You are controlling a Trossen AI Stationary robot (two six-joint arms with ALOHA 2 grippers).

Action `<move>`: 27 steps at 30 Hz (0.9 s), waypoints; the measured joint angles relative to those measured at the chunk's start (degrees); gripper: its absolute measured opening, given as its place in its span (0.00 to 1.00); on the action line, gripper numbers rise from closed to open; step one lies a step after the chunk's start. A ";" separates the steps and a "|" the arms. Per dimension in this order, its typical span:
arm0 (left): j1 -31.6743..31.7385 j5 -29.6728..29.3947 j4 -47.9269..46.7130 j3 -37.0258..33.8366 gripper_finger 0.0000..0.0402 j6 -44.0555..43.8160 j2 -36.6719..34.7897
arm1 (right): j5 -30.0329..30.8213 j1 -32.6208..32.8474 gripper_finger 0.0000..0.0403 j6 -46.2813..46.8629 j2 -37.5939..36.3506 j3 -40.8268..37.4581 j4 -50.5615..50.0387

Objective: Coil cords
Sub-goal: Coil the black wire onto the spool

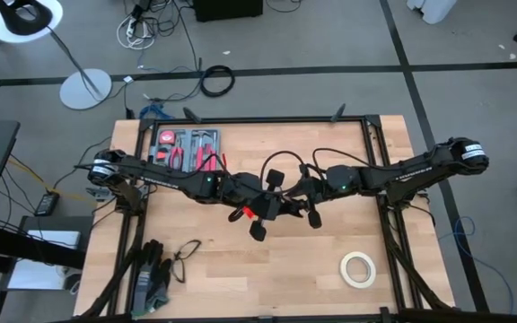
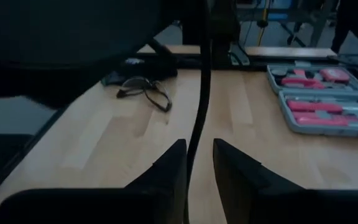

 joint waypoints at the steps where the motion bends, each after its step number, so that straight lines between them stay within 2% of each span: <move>1: 0.00 -0.13 0.14 0.00 0.00 0.01 0.00 | 0.00 -0.11 0.20 0.17 0.44 0.04 0.30; 9: 0.00 -0.97 0.88 0.00 0.00 0.03 0.02 | -0.08 -0.13 0.19 0.33 3.26 0.02 3.53; 11: 0.00 -1.08 1.00 0.00 0.00 0.03 0.02 | -0.08 -0.13 0.16 0.30 4.01 0.02 3.38; 14: 0.00 -1.16 0.86 0.00 0.00 0.01 0.02 | -0.89 -0.13 0.04 -0.99 4.93 0.02 2.49; 16: 0.00 -1.14 0.45 0.00 0.00 -0.04 0.02 | -1.13 0.11 0.03 -0.85 5.17 0.02 1.75; 27: -0.31 -1.18 -2.29 0.00 0.00 -0.65 -0.21 | 0.84 2.55 0.01 0.81 -0.43 0.02 -13.24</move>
